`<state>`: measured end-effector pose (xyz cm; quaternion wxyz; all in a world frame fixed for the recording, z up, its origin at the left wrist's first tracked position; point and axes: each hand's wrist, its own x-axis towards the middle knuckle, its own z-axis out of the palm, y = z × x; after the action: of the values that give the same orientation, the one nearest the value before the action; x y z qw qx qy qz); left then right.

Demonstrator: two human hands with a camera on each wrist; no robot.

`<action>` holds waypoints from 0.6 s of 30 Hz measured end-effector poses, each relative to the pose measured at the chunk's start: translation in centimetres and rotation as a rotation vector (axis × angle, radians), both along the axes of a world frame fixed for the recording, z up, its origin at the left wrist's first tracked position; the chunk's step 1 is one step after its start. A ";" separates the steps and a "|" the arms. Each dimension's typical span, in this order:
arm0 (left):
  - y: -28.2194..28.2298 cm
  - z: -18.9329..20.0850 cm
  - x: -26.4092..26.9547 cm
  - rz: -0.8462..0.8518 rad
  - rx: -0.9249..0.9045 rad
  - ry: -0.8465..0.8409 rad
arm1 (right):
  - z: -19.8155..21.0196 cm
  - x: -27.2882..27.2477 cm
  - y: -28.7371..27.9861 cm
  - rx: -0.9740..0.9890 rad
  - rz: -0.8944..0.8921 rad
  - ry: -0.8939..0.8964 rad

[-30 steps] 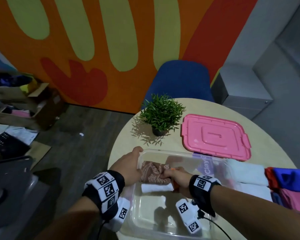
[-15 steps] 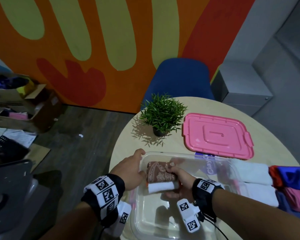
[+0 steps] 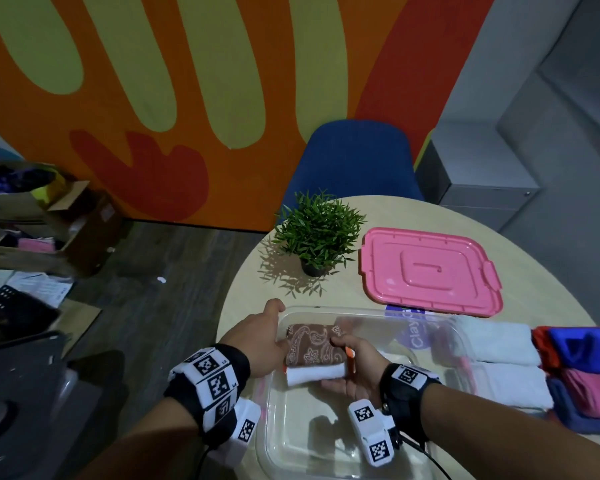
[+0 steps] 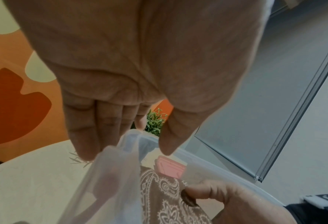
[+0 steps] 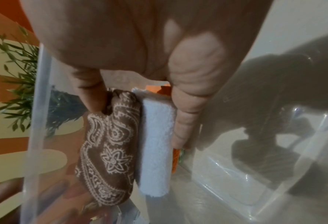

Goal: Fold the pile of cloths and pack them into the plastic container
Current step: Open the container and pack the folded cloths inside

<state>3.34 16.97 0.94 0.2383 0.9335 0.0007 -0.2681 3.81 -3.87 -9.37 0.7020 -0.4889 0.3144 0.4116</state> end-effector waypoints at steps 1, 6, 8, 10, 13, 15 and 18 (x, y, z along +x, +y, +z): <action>-0.1 0.0 0.1 0.003 0.001 0.002 | 0.2 0.0 -0.1 -0.001 0.018 -0.009; -0.5 0.4 0.3 0.001 -0.002 0.006 | 1.0 -0.2 -0.6 -0.009 0.101 -0.039; -0.6 0.4 0.4 0.000 0.001 0.006 | 1.0 -0.4 -0.7 -0.025 0.140 -0.057; -0.8 0.4 0.4 -0.001 0.004 0.006 | 1.0 -0.6 -0.5 -0.048 0.191 -0.053; -1.0 0.4 0.3 -0.008 0.010 0.010 | 1.2 -0.4 0.3 -0.076 0.217 -0.025; -1.1 0.4 0.3 -0.024 0.031 0.025 | 1.2 0.1 0.7 -0.082 0.156 0.004; -1.1 0.4 0.4 -0.049 0.065 0.041 | 1.3 1.0 0.8 -0.056 0.018 0.025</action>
<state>3.72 15.87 1.37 0.2011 0.9347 -0.0085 -0.2929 4.82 -3.09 -8.11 0.6803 -0.5061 0.3303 0.4147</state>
